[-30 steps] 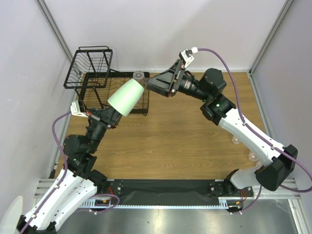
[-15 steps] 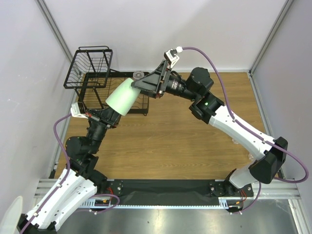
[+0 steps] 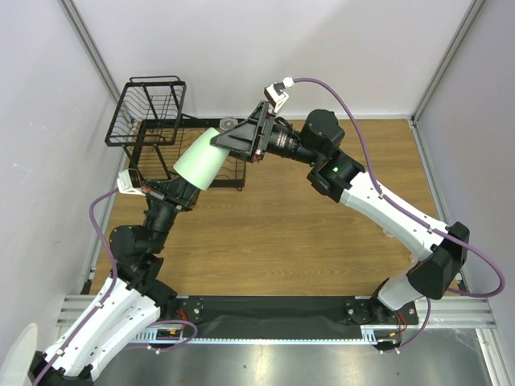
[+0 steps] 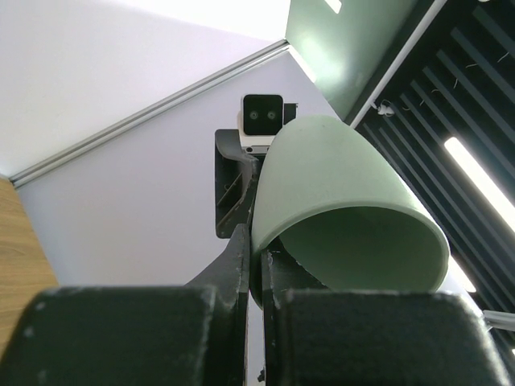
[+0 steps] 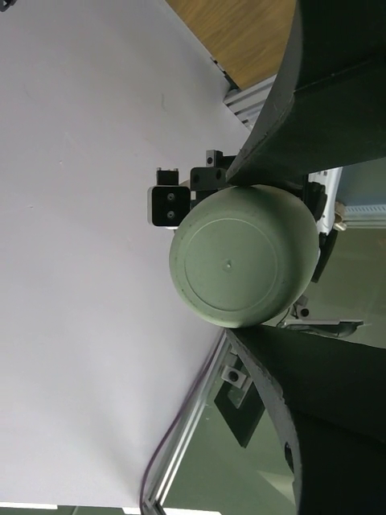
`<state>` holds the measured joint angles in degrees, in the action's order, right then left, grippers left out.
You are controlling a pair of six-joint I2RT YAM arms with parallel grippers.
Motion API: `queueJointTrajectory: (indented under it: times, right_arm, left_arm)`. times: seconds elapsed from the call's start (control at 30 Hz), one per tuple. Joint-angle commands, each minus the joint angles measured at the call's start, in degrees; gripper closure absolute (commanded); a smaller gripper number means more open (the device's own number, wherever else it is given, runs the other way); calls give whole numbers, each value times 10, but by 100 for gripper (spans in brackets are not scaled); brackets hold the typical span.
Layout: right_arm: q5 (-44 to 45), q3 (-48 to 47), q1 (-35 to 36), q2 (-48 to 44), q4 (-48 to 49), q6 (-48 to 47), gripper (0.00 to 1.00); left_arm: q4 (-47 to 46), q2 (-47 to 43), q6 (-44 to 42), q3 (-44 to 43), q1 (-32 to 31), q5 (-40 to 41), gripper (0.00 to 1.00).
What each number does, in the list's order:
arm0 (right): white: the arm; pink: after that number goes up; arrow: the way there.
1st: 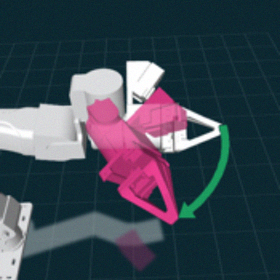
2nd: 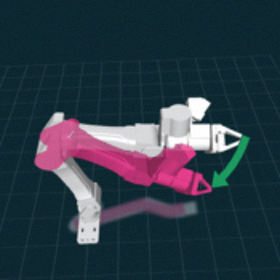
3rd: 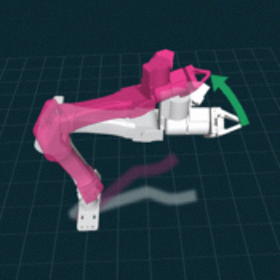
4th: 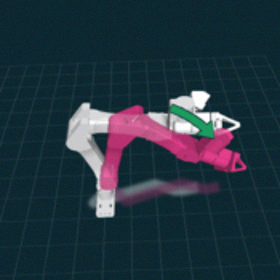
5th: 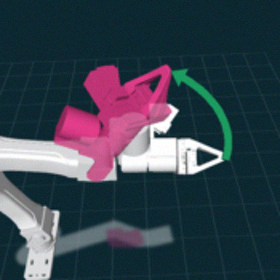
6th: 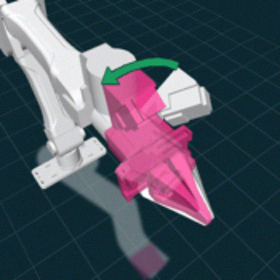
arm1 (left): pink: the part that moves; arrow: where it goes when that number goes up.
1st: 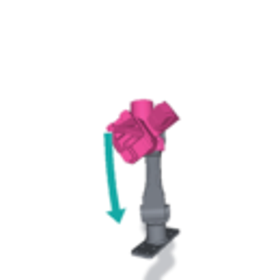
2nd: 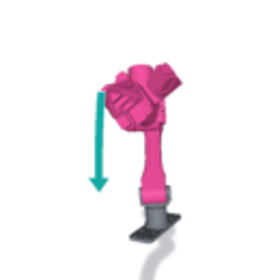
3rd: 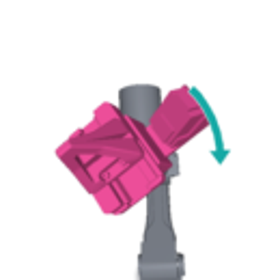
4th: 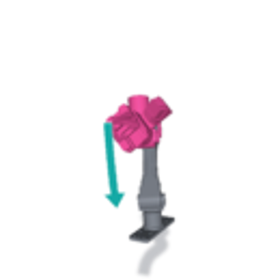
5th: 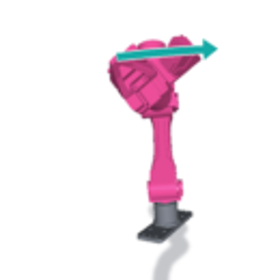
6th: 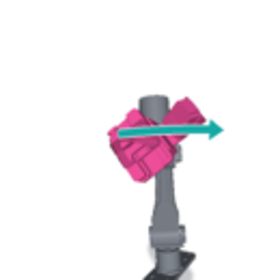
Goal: Load the cups into the dish rack
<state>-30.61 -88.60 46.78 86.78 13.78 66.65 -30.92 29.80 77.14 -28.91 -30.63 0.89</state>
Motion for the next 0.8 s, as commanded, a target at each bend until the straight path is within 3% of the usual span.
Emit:
queueJointTrajectory:
  times: [0.0,0.1,0.17,0.23,0.27,0.3,0.37,0.57,0.77]
  right_arm:
    - [4,-39,4,6,-4,-21,27]
    - [-8,-41,4,12,7,-18,46]
    - [-14,-44,5,14,10,-21,68]
    - [-16,-48,5,17,1,-29,87]
    - [-15,-52,5,18,-5,-39,92]
    - [-14,-61,5,20,-21,-56,99]
    - [3,-83,5,23,-59,-100,100]
    - [56,-147,4,50,-163,-230,100]
    - [142,-201,4,97,-227,-370,100]
  left_arm:
    - [-27,-7,10,3,-1,-4,100]
    - [-22,-14,11,4,-1,-4,100]
    - [-3,-16,20,2,0,-4,96]
    - [44,-19,41,-3,-1,-19,80]
    - [58,-22,50,-4,-1,-22,55]
    - [75,-25,54,-4,-1,-24,43]
    - [149,-54,43,-4,-1,-19,13]
    - [413,-135,-22,-38,-1,45,7]
    - [634,-127,-102,-113,-1,82,8]
